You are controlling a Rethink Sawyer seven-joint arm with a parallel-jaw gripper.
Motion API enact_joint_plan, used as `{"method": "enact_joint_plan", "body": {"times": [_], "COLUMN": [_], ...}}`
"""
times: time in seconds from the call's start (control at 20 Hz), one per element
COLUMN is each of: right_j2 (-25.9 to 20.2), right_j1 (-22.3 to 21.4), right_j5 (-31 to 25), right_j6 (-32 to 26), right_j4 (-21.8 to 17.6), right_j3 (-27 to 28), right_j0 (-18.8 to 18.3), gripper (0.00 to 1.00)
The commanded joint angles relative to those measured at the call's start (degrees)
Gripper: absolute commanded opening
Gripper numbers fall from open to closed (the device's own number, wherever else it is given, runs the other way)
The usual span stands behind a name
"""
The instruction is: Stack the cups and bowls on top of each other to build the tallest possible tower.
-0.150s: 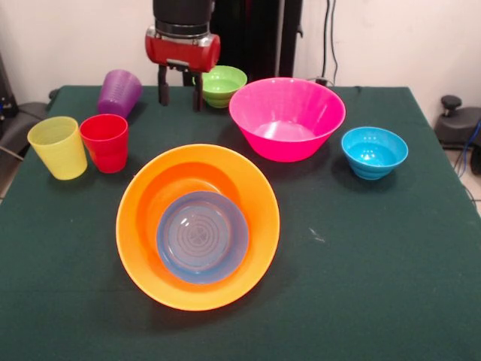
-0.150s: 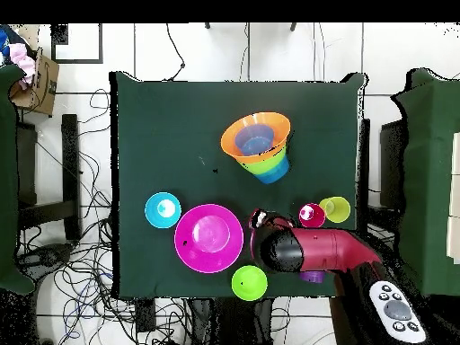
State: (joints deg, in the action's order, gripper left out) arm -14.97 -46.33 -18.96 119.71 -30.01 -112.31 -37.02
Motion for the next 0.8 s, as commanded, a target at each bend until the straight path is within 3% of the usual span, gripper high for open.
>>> {"method": "enact_joint_plan", "body": {"times": [0.05,0.8], "right_j2": [-11.3,-13.2], "right_j1": [-1.7,2.1], "right_j5": [-10.6,-15.0], "right_j6": [-8.9,-6.3], "right_j4": [3.5,4.2], "right_j3": [7.9,17.7], "right_j0": [0.8,3.3], "gripper": [1.00,1.00]}}
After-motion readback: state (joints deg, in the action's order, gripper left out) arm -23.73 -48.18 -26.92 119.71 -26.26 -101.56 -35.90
